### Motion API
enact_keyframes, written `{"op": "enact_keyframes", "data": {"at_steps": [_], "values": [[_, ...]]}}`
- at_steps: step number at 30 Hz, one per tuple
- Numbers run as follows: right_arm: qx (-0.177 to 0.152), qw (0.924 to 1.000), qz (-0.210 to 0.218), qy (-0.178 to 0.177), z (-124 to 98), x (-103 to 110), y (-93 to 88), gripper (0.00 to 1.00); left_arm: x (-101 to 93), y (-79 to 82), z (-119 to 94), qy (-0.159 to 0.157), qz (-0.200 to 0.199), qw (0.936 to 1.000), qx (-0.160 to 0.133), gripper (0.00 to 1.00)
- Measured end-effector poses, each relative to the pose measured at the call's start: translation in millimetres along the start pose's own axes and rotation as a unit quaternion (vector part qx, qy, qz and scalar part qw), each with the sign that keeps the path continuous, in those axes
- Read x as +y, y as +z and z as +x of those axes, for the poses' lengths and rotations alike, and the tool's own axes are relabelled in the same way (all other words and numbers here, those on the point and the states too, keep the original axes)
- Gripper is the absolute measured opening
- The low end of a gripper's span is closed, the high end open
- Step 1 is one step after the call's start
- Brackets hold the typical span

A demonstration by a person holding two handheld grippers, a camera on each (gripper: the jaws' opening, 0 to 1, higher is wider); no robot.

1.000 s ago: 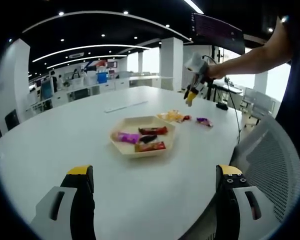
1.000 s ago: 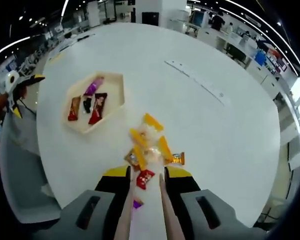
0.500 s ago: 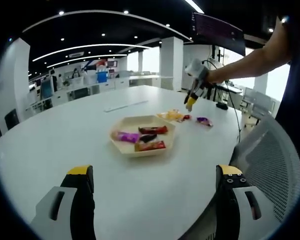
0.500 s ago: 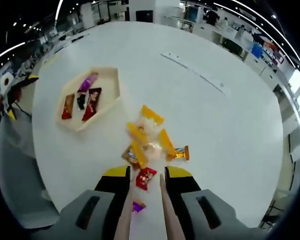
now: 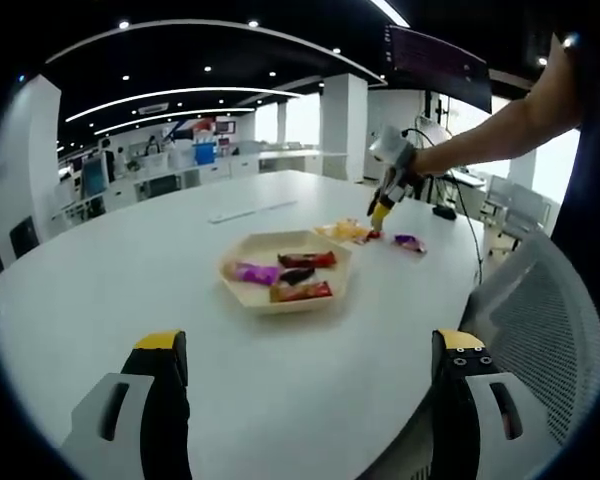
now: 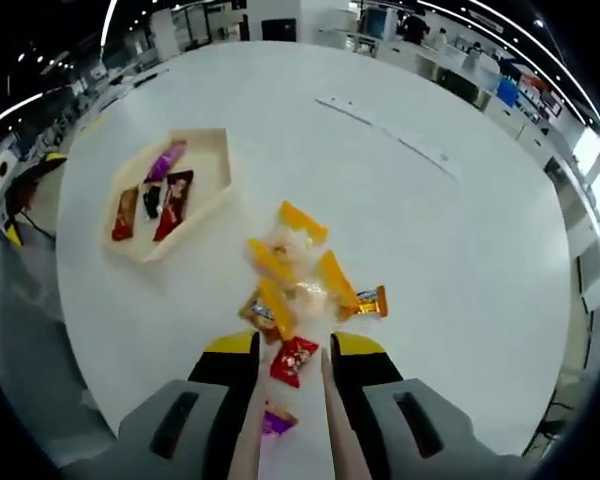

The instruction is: Place the target food into the container with the food tongs after gripping and lifting it, then release it inside without dropping or visibly crushing the food.

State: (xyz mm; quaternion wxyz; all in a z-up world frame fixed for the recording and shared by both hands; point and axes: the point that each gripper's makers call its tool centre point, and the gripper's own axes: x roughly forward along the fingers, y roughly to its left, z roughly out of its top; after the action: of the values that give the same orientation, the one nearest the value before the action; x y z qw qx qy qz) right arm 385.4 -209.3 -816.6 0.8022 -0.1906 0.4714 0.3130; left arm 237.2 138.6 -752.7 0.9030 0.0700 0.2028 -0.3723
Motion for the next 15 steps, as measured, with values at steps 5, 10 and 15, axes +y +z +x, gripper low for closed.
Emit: {"op": "enact_keyframes", "data": {"at_steps": [5, 10, 15], "values": [[0.000, 0.9999, 0.012, -0.002, 6, 0, -0.1, 0.27, -0.6, 0.2, 0, 0.000, 0.000, 1.0000, 0.001, 0.99], [0.008, 0.9999, 0.013, -0.004, 13, 2, -4.7, 0.27, 0.2, 0.6, 0, 0.001, -0.001, 1.0000, 0.000, 0.99], [0.006, 0.9999, 0.002, -0.011, 14, 2, -7.6, 0.27, 1.5, 1.0, -1, 0.003, -0.003, 1.0000, -0.003, 0.99]]}}
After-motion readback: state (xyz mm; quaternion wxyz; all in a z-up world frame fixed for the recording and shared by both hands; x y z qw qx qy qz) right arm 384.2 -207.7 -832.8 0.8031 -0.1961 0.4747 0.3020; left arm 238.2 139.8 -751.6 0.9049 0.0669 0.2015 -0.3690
